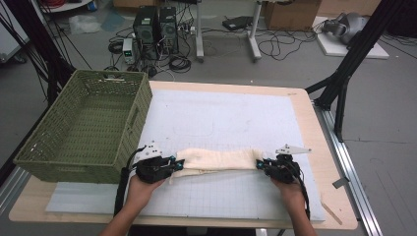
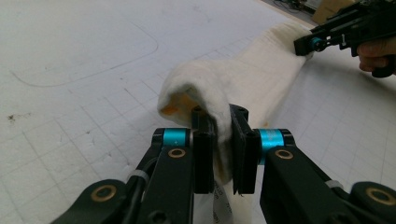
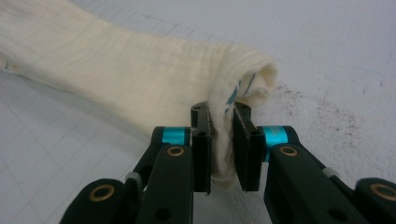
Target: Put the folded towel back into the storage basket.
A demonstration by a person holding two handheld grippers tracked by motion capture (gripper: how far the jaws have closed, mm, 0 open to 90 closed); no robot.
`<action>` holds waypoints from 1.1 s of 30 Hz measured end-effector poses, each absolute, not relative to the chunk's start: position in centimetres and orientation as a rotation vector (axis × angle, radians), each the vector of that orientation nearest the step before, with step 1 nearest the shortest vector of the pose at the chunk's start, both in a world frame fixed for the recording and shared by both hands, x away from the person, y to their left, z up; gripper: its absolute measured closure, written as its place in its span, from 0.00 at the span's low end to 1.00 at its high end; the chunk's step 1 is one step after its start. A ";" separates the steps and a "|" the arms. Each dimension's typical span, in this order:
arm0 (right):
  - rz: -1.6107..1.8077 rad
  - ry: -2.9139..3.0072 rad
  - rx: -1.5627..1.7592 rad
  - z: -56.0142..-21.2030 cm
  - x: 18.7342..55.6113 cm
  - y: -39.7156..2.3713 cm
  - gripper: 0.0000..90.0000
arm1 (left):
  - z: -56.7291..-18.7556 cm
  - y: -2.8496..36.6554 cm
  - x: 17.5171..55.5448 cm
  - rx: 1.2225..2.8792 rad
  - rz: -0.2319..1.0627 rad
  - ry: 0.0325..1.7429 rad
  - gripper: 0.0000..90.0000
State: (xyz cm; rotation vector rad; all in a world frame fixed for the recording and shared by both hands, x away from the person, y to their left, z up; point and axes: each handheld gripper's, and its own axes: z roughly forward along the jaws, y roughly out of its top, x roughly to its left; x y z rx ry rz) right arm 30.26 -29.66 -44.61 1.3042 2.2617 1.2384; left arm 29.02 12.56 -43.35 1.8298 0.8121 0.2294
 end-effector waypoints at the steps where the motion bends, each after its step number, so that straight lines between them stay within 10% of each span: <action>1: 1.236 2.266 1.281 -44.5 30.2 -29.7 0.88 | -43.3 12.6 29.0 1.827 0.229 0.811 0.90; 33: 1.418 2.080 0.922 -39.8 31.0 -27.1 0.89 | -38.8 16.1 25.3 1.697 0.407 0.688 0.90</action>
